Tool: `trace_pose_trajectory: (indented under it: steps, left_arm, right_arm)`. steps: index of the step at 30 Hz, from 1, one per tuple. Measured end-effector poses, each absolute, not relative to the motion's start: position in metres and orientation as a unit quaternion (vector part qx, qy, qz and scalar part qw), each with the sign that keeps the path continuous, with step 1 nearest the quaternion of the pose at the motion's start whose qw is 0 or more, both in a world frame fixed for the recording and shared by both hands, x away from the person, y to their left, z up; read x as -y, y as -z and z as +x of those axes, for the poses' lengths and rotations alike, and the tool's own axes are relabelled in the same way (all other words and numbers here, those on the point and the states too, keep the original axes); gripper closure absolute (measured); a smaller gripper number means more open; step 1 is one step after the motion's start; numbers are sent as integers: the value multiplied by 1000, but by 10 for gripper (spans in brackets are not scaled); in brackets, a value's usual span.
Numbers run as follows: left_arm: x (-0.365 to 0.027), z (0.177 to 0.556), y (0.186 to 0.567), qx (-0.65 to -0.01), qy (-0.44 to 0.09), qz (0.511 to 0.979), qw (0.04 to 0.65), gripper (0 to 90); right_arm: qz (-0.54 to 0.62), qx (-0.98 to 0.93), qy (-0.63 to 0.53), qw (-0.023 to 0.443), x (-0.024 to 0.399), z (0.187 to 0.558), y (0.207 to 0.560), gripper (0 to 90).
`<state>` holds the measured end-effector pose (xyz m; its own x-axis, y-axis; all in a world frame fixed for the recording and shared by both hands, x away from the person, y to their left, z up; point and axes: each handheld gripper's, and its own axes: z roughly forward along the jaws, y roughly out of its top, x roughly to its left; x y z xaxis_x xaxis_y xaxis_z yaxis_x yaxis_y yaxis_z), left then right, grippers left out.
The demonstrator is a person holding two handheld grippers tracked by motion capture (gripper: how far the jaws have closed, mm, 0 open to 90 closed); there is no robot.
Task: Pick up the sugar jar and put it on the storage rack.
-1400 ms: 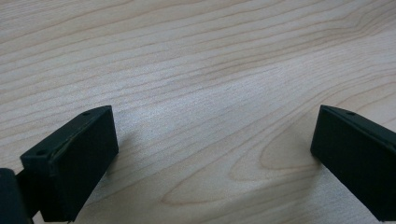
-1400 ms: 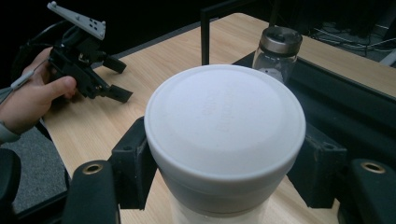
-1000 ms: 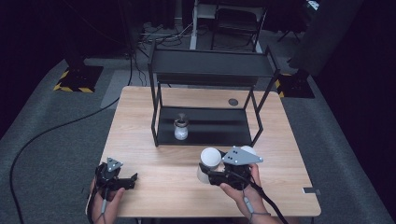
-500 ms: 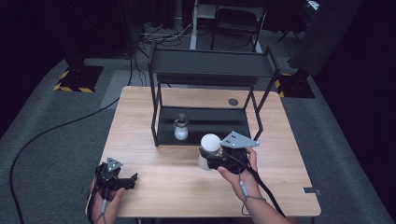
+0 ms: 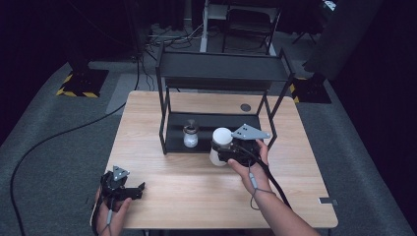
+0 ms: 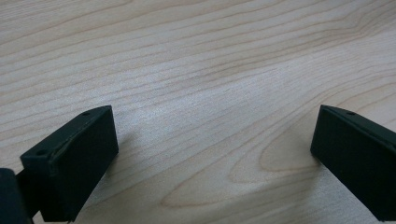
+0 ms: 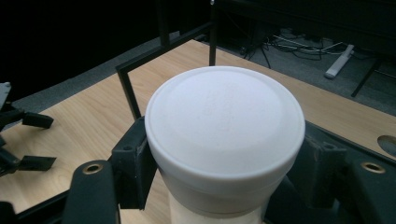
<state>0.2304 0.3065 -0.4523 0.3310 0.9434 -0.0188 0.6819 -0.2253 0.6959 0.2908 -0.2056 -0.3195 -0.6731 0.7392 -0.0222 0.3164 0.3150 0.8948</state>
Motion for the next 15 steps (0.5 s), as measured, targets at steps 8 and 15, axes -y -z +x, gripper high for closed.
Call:
trace_pose_trajectory:
  steps: [8, 15]
  left_arm:
    - [-307, 230, 452, -539, -210, 754, 312, 3]
    - [-307, 230, 452, -539, -210, 754, 312, 3]
  right_arm:
    - [352, -778, -466, 232, 196, 312, 320, 334]
    - [369, -773, -461, 234, 189, 331, 326, 334]
